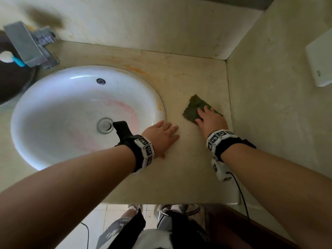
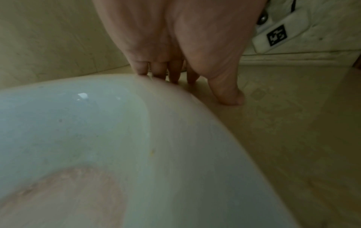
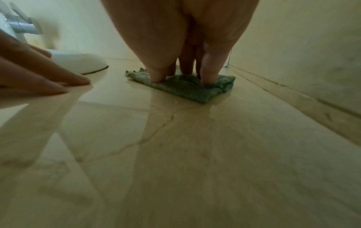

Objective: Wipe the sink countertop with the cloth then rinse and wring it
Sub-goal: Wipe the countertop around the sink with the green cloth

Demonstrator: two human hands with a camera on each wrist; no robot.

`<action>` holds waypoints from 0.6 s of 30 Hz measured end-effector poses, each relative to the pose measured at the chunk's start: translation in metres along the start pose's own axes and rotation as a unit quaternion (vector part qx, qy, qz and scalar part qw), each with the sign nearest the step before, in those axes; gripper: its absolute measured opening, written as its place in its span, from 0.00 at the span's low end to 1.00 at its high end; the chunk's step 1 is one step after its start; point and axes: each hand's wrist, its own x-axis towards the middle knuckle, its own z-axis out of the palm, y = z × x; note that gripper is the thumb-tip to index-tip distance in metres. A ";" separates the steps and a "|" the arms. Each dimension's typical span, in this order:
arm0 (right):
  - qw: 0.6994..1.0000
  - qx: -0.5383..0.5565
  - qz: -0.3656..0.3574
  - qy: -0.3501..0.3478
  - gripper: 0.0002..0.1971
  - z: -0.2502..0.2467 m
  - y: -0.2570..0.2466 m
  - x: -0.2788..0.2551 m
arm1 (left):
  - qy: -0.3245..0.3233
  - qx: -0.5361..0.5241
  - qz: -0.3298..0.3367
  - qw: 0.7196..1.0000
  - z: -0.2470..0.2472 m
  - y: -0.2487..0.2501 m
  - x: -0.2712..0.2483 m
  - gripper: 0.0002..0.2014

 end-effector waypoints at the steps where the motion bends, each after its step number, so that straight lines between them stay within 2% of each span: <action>1: 1.000 -0.015 0.003 -0.008 0.26 0.002 0.000 -0.004 | 0.000 0.000 -0.001 1.000 -0.001 0.000 0.000 0.47; 5: 0.998 -0.042 -0.004 -0.042 0.26 0.016 -0.009 -0.025 | 0.003 -0.001 0.003 1.000 -0.001 0.000 -0.001 0.47; 8: 0.998 -0.047 -0.037 -0.034 0.26 0.019 -0.023 -0.026 | 0.008 -0.004 0.004 1.000 0.000 -0.001 0.000 0.47; 12: 0.998 -0.020 -0.058 -0.013 0.26 0.002 -0.025 0.007 | 0.006 -0.018 0.011 1.000 0.005 -0.002 0.005 0.47; 18: 0.999 0.018 0.011 0.047 0.26 -0.031 0.006 0.078 | 0.020 -0.028 0.012 0.999 0.014 -0.005 0.007 0.47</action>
